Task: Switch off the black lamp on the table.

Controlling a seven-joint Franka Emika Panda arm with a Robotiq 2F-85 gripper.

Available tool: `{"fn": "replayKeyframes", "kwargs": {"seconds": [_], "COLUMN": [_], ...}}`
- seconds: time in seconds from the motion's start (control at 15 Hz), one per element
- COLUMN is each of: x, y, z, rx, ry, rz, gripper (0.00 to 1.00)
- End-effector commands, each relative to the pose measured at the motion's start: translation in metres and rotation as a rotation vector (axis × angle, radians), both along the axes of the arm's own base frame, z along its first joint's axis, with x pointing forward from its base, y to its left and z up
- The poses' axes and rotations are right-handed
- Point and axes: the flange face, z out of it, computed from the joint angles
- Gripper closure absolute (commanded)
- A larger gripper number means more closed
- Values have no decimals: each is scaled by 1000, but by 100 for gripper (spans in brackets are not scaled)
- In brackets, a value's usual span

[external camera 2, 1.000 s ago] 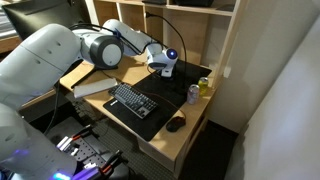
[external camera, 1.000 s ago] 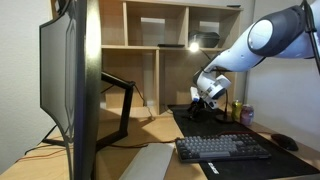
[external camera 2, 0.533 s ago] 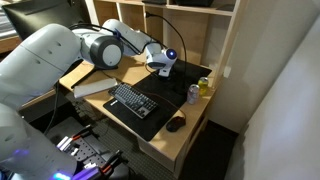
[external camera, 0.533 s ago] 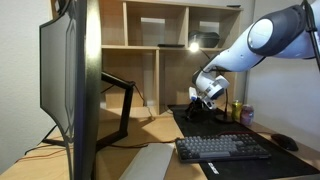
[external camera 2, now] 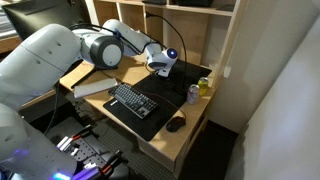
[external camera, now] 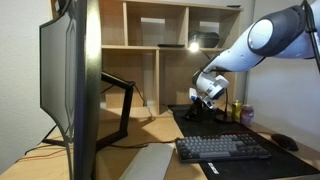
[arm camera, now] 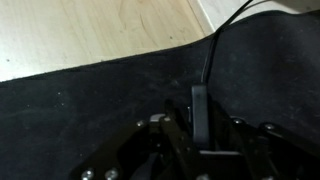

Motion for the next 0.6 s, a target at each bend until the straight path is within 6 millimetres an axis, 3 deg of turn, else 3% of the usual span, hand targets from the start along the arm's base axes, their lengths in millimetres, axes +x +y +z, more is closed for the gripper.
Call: {"fn": "replayKeyframes", "kwargs": {"seconds": [0.0, 0.07, 0.33, 0.4, 0.47, 0.53], "x": [3, 3, 4, 4, 4, 3], "y": [-3, -3, -3, -3, -2, -1], "z": [-1, -1, 0, 0, 0, 0], "rx": [-15, -16, -19, -15, -1, 19], "ry": [26, 28, 34, 37, 41, 46], "rz": [-11, -16, -16, -17, -14, -13], "gripper": [89, 98, 95, 64, 53, 47]}}
